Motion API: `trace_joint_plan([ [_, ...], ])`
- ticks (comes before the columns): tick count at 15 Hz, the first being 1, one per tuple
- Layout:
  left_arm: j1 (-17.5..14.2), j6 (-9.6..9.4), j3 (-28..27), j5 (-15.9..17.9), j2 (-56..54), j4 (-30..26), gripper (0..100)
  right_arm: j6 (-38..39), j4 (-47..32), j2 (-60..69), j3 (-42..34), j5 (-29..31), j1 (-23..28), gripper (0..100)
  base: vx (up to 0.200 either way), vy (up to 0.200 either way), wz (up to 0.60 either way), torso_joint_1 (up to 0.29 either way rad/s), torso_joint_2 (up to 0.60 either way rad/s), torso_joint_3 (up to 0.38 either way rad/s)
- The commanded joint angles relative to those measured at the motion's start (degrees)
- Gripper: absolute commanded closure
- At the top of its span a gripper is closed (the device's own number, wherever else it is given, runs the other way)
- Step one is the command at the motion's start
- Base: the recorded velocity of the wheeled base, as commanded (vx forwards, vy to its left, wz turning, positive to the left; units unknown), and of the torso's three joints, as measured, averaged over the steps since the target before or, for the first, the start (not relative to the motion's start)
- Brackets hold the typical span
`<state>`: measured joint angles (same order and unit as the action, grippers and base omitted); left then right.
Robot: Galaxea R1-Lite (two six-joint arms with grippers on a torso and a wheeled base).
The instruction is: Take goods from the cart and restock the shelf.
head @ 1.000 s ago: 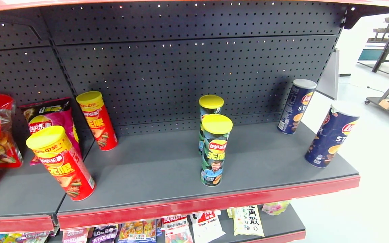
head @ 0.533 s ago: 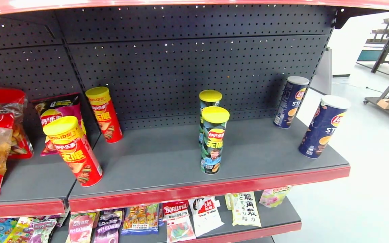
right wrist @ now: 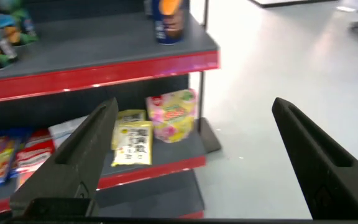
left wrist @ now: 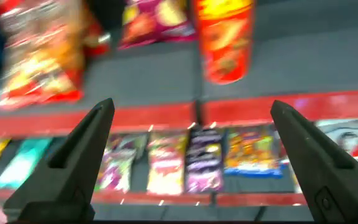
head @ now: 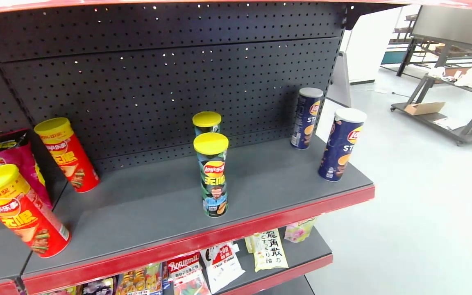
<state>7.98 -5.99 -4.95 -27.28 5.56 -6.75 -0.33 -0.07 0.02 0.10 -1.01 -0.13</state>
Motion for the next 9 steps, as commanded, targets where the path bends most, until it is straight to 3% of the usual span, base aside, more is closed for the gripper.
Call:
trace_joint_plan([
  [1, -0.1, 0.01, 0.6, -0.1, 0.3, 0.7, 0, -0.1, 0.0, 0.0, 0.0, 0.0, 0.0, 0, 0.0, 0.0, 0.0, 0.0, 0.0, 0.0],
  [3, 0.0, 0.01, 0.7, -0.1, 0.3, 1.0, 0, 0.0, 0.0, 0.0, 0.0, 0.0, 0.0, 0, 0.0, 0.0, 0.0, 0.0, 0.0, 0.0],
  [9, 0.0, 0.01, 0.7, -0.1, 0.3, 1.0, 0, -0.1, 0.0, 0.0, 0.0, 0.0, 0.0, 0, 0.0, 0.0, 0.6, 0.002, 0.0, -0.002],
])
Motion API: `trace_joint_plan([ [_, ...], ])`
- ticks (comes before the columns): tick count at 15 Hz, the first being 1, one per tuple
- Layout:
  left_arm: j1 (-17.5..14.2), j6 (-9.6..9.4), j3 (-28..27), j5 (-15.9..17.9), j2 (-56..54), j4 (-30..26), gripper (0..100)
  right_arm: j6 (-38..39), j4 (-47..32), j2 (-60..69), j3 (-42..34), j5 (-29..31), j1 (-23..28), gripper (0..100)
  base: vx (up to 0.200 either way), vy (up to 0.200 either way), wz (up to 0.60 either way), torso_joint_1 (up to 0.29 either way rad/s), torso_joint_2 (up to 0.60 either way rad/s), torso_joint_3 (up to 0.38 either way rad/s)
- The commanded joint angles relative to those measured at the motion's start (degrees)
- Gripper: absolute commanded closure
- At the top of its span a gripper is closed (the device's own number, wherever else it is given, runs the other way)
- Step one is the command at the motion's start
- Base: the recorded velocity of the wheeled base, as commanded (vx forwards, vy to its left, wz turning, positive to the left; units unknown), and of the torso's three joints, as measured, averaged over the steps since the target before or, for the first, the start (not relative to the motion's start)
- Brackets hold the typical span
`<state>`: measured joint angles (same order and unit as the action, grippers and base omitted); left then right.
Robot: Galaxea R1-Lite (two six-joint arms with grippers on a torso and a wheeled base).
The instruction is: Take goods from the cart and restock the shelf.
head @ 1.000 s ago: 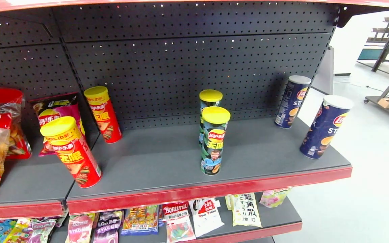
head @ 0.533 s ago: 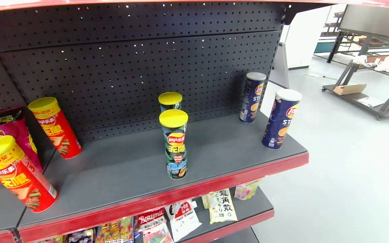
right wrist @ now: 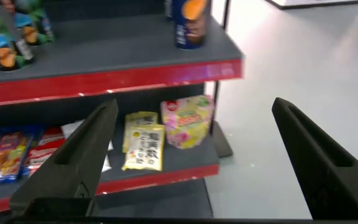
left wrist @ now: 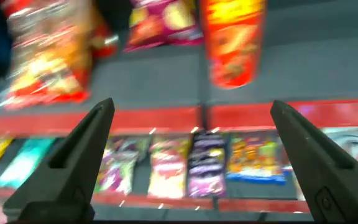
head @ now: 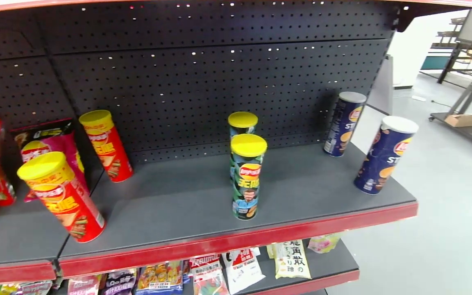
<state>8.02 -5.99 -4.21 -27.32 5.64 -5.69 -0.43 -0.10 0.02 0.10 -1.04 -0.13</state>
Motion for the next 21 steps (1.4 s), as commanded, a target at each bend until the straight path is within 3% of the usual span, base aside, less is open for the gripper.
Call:
trace_joint_plan([
  [1, -0.1, 0.01, 0.0, 0.0, 0.2, 0.1, 0, 0.0, 0.0, 0.0, 0.0, 0.0, 0.0, 0, 0.0, 0.0, 0.0, 0.0, 0.0, 0.0],
  [6, 0.0, 0.45, 0.3, 0.2, 0.2, 0.2, 0, 0.0, 0.0, 0.0, 0.0, 0.0, 0.0, 0, 0.0, 0.0, 0.0, 0.0, 0.0, 0.0],
  [12, -0.1, 0.36, 0.3, 0.2, 0.2, 0.7, 0, 0.0, 0.0, 0.0, 0.0, 0.0, 0.0, 0, 0.0, -0.2, 0.0, 0.003, 0.0, -0.002],
  [16, 0.0, -0.52, 0.4, 0.2, 0.2, 0.9, 0, 0.0, 0.0, 0.0, 0.0, 0.0, 0.0, 0, 0.0, 0.0, 0.0, 0.0, 0.0, 0.0],
  [21, 0.0, -0.52, 0.4, 0.2, 0.2, 0.9, 0, 0.0, 0.0, 0.0, 0.0, 0.0, 0.0, 0, -0.2, 0.0, 0.0, 0.006, 0.0, 0.004],
])
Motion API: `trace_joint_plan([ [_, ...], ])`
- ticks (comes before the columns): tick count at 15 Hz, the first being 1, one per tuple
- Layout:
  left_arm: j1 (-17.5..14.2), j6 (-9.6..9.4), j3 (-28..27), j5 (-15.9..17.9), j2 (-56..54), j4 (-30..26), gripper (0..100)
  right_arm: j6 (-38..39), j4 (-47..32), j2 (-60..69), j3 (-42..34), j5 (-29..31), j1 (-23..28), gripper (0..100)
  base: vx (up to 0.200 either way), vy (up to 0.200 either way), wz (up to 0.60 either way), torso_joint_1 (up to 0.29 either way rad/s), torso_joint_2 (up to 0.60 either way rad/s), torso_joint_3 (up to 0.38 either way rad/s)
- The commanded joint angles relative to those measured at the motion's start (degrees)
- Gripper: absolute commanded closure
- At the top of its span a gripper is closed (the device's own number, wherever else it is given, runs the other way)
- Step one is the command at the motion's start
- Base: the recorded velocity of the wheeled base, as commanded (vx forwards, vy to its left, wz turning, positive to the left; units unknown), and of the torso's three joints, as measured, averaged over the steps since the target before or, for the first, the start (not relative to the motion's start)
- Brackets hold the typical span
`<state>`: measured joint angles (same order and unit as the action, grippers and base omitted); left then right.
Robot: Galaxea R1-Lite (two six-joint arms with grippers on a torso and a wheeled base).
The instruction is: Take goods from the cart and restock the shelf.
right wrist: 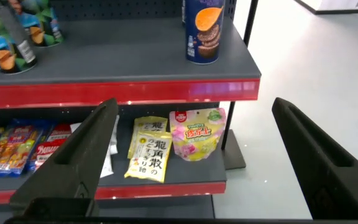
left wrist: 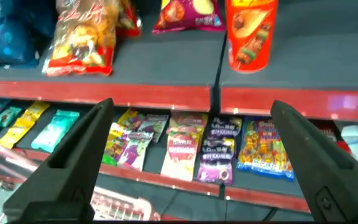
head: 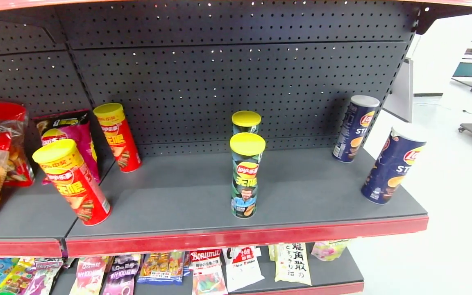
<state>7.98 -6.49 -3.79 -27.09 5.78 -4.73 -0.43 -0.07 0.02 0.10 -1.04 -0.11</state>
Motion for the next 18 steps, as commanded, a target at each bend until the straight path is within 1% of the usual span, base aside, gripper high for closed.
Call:
trace_joint_plan([
  [1, -0.1, -0.02, 0.0, 0.0, 0.1, 0.1, 0, 0.0, 0.0, 0.0, 0.0, 0.0, -0.1, 0, 0.0, 0.0, 0.0, 0.0, 0.0, 0.0],
  [2, 0.0, 0.25, 0.0, 0.1, 0.1, 0.1, 0, 0.0, 0.0, 0.0, 0.0, 0.0, -0.1, 0, 0.0, 0.0, 0.0, 0.0, 0.0, 0.0],
  [3, 0.0, 0.95, 0.2, 0.1, 0.1, 0.1, 0, 0.2, 0.0, 0.0, 0.0, 0.0, -0.1, 0, 0.0, 0.0, 0.0, 0.0, 0.0, 0.0],
  [4, 0.0, 2.88, 0.5, 0.3, 0.1, 0.2, 0, 0.3, 0.0, 0.0, 0.0, 0.0, -0.1, 0, 0.0, 0.0, 0.0, 0.0, 0.0, 0.0],
  [5, 0.0, 4.11, 0.6, 0.5, 0.1, 0.7, 0, 0.2, 0.0, -0.1, 0.0, -0.1, -0.2, 0, 0.0, 0.0, 0.0, 0.0, 0.0, 0.0],
  [6, 0.0, 5.78, 0.9, 0.9, 0.1, 1.0, 0, 0.2, 0.0, -0.1, 0.0, -0.8, -0.2, 0, 0.0, 0.0, 0.0, 0.0, 0.0, 0.0],
  [7, 0.0, 5.78, 0.9, 0.9, 0.1, 1.0, 0, 0.2, 0.0, -0.1, 0.0, -0.8, -0.2, 0, 0.0, 0.0, 0.0, 0.0, 0.0, 0.0],
  [8, 0.0, 7.89, -3.5, 12.7, 0.0, 3.5, 0, 0.1, 0.0, -0.1, 0.0, -2.0, -0.2, 0, 0.0, 0.0, 0.0, 0.0, 0.0, 0.0],
  [9, 0.0, 7.89, -5.4, 18.3, 0.0, 2.9, 0, 0.1, 0.1, -0.1, 0.0, -2.1, -0.2, 0, 0.0, 0.0, 0.0, 0.0, 0.0, 0.0],
  [11, 0.0, 6.49, -3.5, 18.3, 0.0, 1.7, 0, -0.1, 0.1, 0.0, 0.0, -2.1, -0.2, 0, 0.0, 0.0, 0.0, 0.0, 0.0, 0.0],
  [12, 0.0, 4.38, -0.3, 16.4, 0.0, 2.0, 0, 0.2, 0.0, -0.1, 0.0, -2.1, -0.2, 0, 0.0, 0.0, 0.0, 0.0, 0.0, 0.0],
  [13, 0.0, 4.55, 1.9, 9.8, 0.1, 2.6, 0, 0.3, 0.0, -0.1, 0.0, -2.1, -0.2, 0, 0.0, 0.0, 0.0, 0.0, 0.0, 0.0],
  [14, 0.0, 5.08, 2.2, 7.8, 0.1, 3.8, 0, 0.3, 0.0, 0.0, 0.0, -2.0, -0.2, 0, 0.0, 0.0, 0.0, 0.0, 0.0, 0.0],
  [15, 0.0, 5.96, 2.8, 8.5, 0.0, 5.3, 0, 0.3, -0.1, -0.2, 0.0, -2.0, -0.2, 0, 0.0, 0.0, 0.0, 0.0, 0.0, 0.0],
  [17, 0.0, 6.22, 2.8, 7.8, 0.2, 5.3, 0, 0.3, -0.1, -0.2, 0.0, -2.0, -0.2, 0, 0.0, 0.0, 0.0, 0.0, 0.0, 0.0],
  [18, -9.4, 6.66, 2.8, 4.2, 1.9, 5.3, 0, 0.3, -0.1, -0.7, 0.0, -2.0, -0.2, 0, 0.0, 0.0, 0.0, 0.0, 0.0, 0.0],
])
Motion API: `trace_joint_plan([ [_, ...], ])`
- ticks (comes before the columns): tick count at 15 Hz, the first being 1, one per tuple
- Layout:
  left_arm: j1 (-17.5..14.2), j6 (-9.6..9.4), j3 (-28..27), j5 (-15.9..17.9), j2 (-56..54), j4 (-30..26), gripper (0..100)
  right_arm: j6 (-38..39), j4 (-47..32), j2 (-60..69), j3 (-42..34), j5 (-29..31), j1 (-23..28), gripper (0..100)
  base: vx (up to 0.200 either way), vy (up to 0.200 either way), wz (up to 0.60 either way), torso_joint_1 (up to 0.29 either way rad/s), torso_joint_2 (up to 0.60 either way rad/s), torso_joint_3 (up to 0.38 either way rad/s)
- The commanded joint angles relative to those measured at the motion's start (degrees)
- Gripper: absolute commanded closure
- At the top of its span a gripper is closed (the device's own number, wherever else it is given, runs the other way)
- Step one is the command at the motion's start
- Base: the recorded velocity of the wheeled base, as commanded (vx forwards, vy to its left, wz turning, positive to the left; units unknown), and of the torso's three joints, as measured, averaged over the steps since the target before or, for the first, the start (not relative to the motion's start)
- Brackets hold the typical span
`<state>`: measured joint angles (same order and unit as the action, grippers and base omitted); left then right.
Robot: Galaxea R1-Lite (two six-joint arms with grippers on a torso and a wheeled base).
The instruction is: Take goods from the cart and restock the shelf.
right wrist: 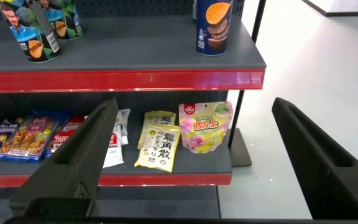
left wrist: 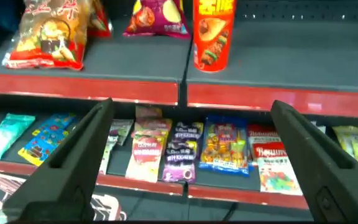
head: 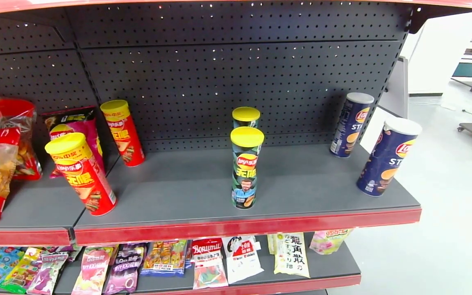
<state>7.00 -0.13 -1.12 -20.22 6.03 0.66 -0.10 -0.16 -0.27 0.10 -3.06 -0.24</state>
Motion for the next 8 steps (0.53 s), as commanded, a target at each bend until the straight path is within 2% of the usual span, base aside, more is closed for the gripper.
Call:
trace_joint_plan([
  [1, -17.1, 0.4, 0.2, -2.2, 2.8, 0.0, 0, 0.0, 0.0, -0.4, 0.0, 0.0, -0.1, 0, 0.0, 0.0, 0.0, 0.0, 0.0, 0.0],
  [2, -18.4, 0.4, 0.2, 0.1, 2.0, 0.0, 0, 0.0, 0.0, -0.3, 0.0, 0.0, 0.0, 0, 0.0, 0.0, 0.0, 0.0, 0.0, 0.0],
  [3, -17.1, 0.93, 0.4, 7.1, -0.4, 0.7, 0, 0.0, 0.0, 0.1, 0.0, 0.0, 0.0, 0, 0.0, 0.0, 0.0, 0.0, 0.0, 0.0],
  [4, -17.1, 2.07, 1.0, 14.2, -0.3, 2.0, 0, 0.0, 0.0, 0.1, 0.0, 0.0, 0.0, 0, 0.0, 0.0, 0.0, 0.0, 0.0, 0.0],
  [5, -17.1, 3.3, 1.0, 19.2, -0.4, 2.0, 0, 0.0, 0.0, 0.2, 0.0, 0.0, 0.0, 0, 0.0, 0.0, 0.0, 0.0, 0.0, 0.0],
  [6, -17.1, 3.65, 1.0, 23.7, -0.3, 1.9, 0, 0.0, 0.0, 0.2, 0.0, 0.0, 0.1, 0, 0.0, 0.0, 0.0, 0.0, 0.0, 0.0],
  [7, -17.1, 3.65, 0.9, 25.7, -0.3, 1.9, 0, 0.0, 0.1, 0.2, 0.0, 0.1, 0.1, 0, 0.0, 0.0, 0.0, 0.0, 0.0, 0.0],
  [8, -16.8, 2.86, 0.9, 25.9, -0.4, 2.0, 0, 0.0, 0.1, 0.2, 0.0, 0.1, 0.1, 0, 0.0, 0.0, 0.0, 0.0, 0.0, 0.0],
])
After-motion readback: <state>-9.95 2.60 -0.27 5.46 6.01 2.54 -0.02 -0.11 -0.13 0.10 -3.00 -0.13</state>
